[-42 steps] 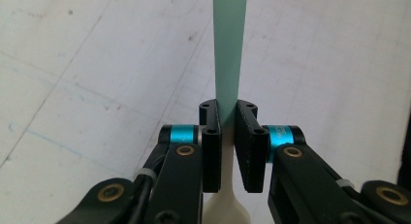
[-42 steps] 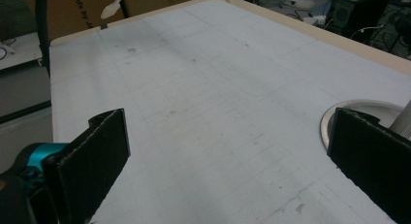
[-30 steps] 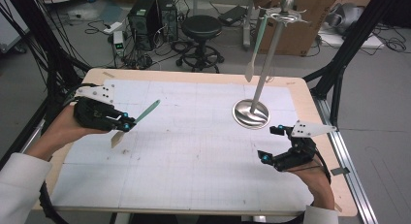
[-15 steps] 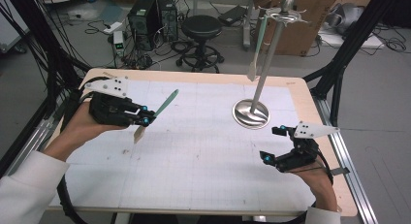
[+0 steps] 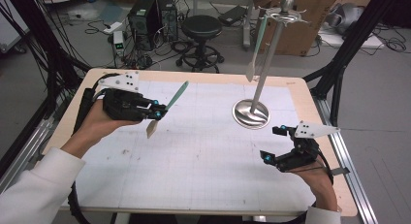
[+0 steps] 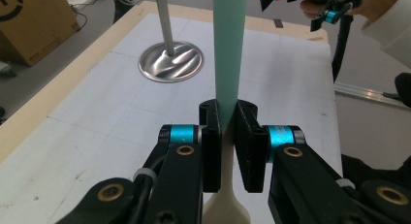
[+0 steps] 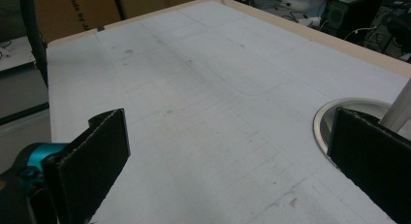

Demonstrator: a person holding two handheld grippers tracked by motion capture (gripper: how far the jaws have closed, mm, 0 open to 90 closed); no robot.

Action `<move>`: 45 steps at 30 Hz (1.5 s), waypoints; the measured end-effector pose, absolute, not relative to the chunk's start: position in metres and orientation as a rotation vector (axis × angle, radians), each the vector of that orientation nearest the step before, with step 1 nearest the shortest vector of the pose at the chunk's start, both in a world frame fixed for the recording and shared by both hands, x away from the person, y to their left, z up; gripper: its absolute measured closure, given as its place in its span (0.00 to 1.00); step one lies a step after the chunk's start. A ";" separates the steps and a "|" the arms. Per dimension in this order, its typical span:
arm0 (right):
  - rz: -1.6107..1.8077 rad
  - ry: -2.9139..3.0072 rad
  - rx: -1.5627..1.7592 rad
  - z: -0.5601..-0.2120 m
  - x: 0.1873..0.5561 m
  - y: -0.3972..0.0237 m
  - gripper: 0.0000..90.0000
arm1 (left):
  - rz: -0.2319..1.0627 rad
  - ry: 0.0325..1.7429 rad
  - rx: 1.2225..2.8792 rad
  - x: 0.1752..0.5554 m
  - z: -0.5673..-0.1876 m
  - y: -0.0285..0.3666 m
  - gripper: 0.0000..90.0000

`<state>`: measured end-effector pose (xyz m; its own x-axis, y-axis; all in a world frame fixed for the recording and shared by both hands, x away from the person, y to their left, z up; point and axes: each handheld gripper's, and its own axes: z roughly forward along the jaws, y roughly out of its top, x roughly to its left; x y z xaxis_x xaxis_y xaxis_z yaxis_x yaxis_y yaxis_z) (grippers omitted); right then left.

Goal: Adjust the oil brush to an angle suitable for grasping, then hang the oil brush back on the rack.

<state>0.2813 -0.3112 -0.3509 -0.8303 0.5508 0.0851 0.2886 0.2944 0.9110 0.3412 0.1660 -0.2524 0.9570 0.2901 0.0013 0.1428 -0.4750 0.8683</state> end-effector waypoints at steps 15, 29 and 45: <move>1.546 2.326 0.765 -0.352 0.284 -0.309 0.00 | 0.202 0.355 2.056 0.357 -0.251 0.167 0.91; 1.550 2.328 0.759 -0.351 0.286 -0.307 0.00 | 0.242 0.388 2.015 0.357 -0.247 0.163 0.91; 1.595 2.353 0.727 -0.338 0.290 -0.305 0.00 | 0.249 0.385 1.997 0.361 -0.243 0.158 0.91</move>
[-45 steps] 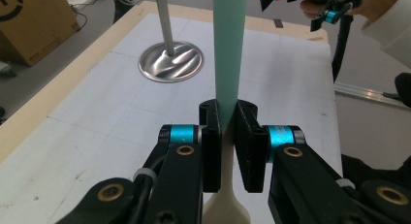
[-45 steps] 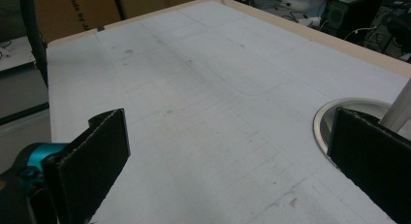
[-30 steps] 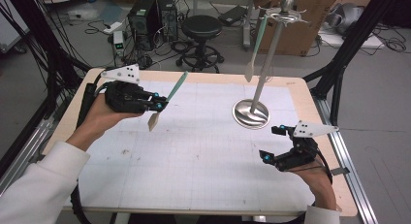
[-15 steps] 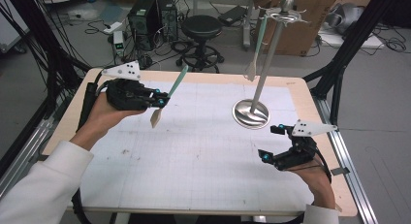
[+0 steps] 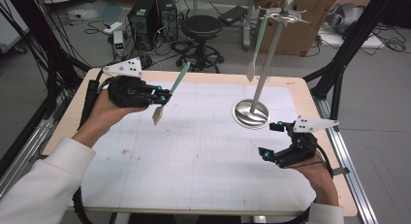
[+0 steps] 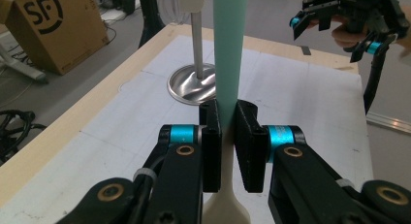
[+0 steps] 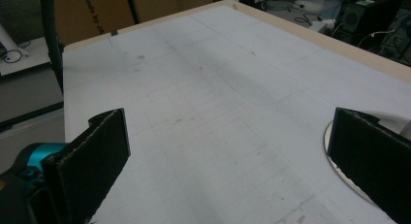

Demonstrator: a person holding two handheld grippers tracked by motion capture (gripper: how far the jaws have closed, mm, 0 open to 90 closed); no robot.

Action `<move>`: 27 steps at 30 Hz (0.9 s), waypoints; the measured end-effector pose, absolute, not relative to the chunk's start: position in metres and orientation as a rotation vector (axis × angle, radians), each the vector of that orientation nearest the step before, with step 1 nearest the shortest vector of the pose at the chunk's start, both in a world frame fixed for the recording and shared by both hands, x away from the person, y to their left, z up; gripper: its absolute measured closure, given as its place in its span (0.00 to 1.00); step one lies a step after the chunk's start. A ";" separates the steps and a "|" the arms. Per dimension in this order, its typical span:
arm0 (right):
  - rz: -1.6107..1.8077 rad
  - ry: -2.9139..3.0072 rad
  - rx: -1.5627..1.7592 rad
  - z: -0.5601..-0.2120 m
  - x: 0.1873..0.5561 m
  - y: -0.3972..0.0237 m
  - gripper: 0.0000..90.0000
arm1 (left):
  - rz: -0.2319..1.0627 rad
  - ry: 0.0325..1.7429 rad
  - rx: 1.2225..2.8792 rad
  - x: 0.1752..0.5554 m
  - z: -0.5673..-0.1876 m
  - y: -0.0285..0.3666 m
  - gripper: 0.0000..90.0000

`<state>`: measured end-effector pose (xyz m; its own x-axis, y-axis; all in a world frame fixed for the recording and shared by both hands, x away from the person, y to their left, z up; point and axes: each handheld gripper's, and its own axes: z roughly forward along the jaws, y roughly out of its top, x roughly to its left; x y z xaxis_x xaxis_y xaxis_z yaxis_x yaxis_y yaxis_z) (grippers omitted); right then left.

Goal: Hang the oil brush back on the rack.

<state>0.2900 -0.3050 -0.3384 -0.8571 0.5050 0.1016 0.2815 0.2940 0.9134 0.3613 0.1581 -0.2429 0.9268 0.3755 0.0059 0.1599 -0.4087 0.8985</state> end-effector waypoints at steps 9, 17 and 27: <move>1.646 2.327 0.709 -0.315 0.297 -0.298 0.00 | 0.262 0.401 1.995 0.361 -0.243 0.155 0.91; 1.618 2.366 0.653 -0.295 0.303 -0.286 0.00 | 0.250 0.389 1.996 0.361 -0.243 0.153 0.91; 1.587 2.428 0.586 -0.277 0.307 -0.269 0.00 | 0.238 0.377 1.999 0.360 -0.242 0.153 0.91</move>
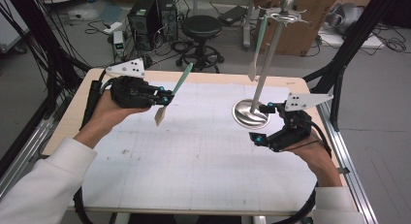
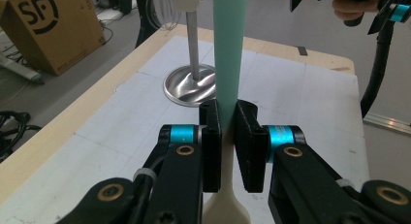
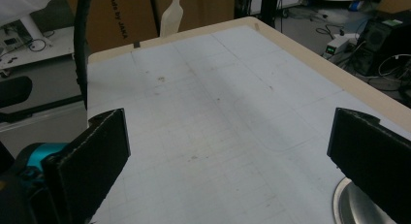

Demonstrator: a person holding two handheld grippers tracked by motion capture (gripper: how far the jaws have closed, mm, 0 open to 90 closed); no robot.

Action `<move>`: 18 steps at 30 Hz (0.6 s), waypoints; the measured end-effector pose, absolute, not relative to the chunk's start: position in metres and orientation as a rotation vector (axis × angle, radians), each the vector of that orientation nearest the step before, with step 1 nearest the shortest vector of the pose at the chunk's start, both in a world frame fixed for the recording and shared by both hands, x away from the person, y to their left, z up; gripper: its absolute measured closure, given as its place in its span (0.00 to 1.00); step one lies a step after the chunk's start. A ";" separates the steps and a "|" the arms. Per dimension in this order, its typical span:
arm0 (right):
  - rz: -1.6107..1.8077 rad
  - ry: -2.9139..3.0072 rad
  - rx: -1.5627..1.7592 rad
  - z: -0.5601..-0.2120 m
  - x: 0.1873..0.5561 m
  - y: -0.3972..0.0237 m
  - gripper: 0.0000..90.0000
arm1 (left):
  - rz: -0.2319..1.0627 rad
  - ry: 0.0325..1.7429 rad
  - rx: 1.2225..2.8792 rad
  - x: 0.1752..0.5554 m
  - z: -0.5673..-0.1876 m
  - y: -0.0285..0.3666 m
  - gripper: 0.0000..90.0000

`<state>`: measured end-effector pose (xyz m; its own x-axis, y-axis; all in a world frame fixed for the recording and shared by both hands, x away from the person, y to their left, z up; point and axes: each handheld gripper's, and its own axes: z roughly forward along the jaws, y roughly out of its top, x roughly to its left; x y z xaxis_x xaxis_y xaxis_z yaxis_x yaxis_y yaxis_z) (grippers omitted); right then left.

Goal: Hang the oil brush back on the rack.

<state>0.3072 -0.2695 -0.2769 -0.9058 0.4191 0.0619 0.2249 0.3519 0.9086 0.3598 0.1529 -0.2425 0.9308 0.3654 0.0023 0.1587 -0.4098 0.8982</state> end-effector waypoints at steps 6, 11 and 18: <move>1.552 2.460 0.550 -0.264 0.313 -0.255 0.00 | 0.238 0.379 1.997 0.361 -0.243 0.151 0.91; 1.520 2.476 0.526 -0.252 0.322 -0.242 0.00 | 0.236 0.384 1.993 0.364 -0.243 0.148 0.91; 1.477 2.524 0.481 -0.240 0.334 -0.222 0.00 | 0.235 0.382 1.984 0.366 -0.242 0.145 0.91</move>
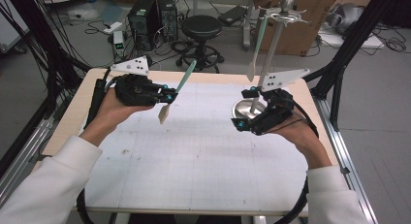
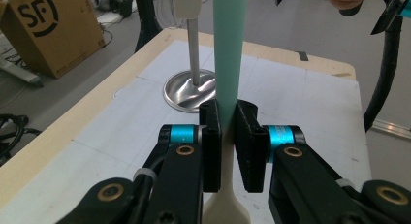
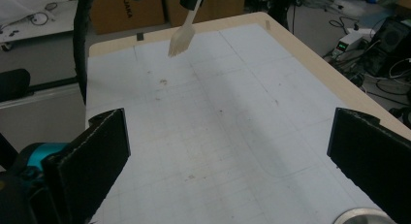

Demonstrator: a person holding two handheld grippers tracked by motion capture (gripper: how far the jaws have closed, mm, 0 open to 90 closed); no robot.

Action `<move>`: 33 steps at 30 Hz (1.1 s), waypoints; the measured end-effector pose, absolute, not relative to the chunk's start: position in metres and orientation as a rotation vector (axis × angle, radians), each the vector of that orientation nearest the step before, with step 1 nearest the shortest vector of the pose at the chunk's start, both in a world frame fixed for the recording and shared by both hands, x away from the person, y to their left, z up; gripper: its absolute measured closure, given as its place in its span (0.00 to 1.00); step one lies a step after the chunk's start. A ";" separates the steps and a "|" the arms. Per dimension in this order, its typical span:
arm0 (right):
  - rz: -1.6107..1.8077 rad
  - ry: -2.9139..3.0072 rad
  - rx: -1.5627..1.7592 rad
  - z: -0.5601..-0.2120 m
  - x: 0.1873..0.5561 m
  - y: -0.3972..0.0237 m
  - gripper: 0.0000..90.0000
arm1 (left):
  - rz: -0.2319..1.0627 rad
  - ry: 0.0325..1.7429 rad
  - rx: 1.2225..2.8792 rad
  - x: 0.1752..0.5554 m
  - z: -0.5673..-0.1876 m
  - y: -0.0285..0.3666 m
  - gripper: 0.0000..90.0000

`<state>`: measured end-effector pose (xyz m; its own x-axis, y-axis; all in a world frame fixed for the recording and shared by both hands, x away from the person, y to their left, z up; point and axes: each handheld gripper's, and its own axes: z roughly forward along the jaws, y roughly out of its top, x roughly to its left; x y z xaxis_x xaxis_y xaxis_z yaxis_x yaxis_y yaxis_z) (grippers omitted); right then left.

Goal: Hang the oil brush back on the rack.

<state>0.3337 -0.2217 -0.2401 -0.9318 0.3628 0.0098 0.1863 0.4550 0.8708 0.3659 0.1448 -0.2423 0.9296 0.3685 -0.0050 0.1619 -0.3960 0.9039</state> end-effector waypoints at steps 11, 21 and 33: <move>1.488 2.525 0.494 -0.230 0.346 -0.197 0.00 | 0.256 0.402 1.971 0.368 -0.243 0.145 0.91; 1.538 2.488 0.537 -0.229 0.353 -0.178 0.00 | 0.266 0.415 1.961 0.368 -0.244 0.141 0.91; 1.579 2.442 0.574 -0.224 0.361 -0.160 0.00 | 0.276 0.434 1.958 0.367 -0.246 0.136 0.91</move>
